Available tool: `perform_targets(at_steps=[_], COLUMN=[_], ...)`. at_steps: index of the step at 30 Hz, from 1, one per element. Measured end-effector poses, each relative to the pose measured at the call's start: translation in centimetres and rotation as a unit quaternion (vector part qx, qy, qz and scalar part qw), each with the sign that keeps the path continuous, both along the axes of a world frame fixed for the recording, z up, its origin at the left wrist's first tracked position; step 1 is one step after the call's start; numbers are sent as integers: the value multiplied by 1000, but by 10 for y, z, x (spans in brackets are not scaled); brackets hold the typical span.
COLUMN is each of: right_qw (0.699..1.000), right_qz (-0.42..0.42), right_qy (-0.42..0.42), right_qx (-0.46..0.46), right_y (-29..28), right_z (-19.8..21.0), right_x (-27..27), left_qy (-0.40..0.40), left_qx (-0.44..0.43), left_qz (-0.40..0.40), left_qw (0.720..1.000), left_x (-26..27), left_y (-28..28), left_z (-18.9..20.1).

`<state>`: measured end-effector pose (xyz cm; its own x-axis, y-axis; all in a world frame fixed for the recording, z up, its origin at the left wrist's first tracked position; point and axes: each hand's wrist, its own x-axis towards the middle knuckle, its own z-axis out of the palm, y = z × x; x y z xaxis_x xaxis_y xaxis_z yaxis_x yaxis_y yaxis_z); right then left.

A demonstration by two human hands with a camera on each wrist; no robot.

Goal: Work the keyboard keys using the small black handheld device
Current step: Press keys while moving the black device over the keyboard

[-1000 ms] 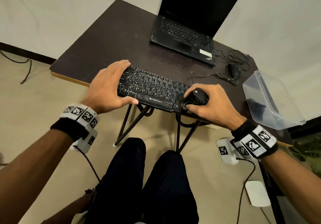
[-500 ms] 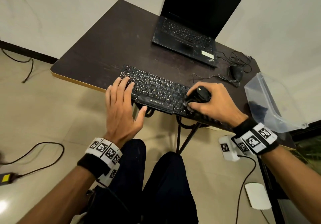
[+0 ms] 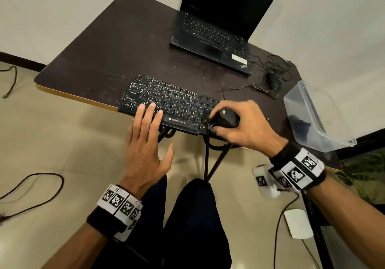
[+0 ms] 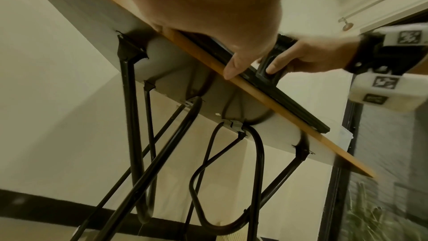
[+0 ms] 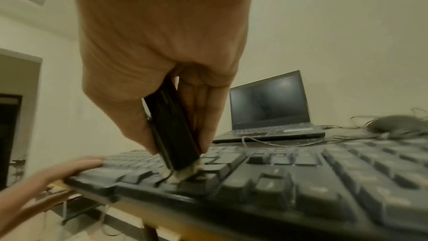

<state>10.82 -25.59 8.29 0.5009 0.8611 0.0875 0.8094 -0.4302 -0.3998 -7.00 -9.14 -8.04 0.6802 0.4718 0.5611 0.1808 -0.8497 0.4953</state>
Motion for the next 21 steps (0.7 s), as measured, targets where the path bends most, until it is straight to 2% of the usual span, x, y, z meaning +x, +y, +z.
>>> perform_targets(at_steps=[2,6,10,14,18,21], right_qw=[1000,999,1000,997,1000,999], right_qz=[-27,43,-11,62,-1,36], right_qy=[2,16,9,8,-1,-4], right_qx=[8,-26,-16,-38,-15,-32], right_y=[3,6,15,15,27,26], right_z=[4,1,3,2,6,5], right_x=[7,-15,-1,-19,-7,-14], left_qy=[17,30,43,29,9,-5], left_qx=[3,-2,8,5,2,-7], left_qz=[16,31,32,23,20,13], left_qw=[1000,999,999,999,1000,1000], left_x=[1,-1,-3,-5,-6,-6], left_y=[-3,-3,-1,2,5,6], left_z=[3,9,9,10,13,13])
